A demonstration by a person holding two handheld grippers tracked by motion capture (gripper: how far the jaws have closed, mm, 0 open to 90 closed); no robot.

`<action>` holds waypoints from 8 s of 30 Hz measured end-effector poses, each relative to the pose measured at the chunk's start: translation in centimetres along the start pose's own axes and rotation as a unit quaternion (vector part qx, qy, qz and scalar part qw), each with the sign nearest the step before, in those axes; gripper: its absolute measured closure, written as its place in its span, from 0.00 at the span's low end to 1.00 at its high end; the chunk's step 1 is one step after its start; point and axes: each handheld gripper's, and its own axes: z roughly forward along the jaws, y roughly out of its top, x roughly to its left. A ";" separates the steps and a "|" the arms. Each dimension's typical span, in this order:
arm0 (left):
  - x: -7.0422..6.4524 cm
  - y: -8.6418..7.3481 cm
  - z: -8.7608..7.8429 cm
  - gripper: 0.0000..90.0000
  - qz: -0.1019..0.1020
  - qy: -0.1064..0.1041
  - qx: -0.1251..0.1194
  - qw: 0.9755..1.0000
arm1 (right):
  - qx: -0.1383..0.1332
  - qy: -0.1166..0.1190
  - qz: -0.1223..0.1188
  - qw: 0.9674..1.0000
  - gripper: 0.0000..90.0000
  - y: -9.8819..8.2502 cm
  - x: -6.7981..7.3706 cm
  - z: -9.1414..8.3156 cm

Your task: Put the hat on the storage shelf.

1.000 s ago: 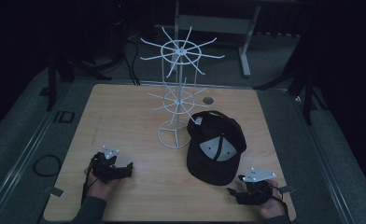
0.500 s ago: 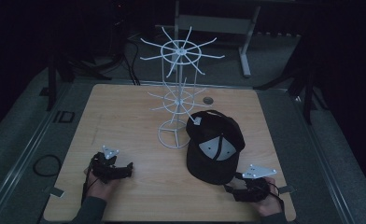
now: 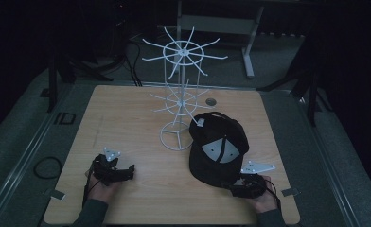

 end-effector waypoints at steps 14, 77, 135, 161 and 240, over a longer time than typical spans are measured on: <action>0.0 0.0 0.0 0.02 0.000 0.000 0.000 1.000 | -0.008 0.039 0.020 0.999 0.67 0.8 0.0 1.6; 0.0 0.0 0.0 0.02 0.000 -0.001 0.000 1.000 | -0.093 -0.097 0.106 0.985 0.96 6.1 -6.0 -0.8; 0.0 0.0 0.0 0.02 0.000 -0.001 0.000 1.000 | -0.125 -0.131 0.031 0.983 0.96 13.9 -7.6 1.3; 0.0 0.0 0.0 0.02 -0.001 -0.001 -0.001 1.000 | -0.158 -0.128 -0.003 0.979 0.96 16.3 -6.7 -0.5; 0.0 0.1 0.1 0.02 0.000 -0.002 -0.001 1.000 | -0.194 -0.139 -0.014 0.971 0.96 17.9 -6.3 -2.6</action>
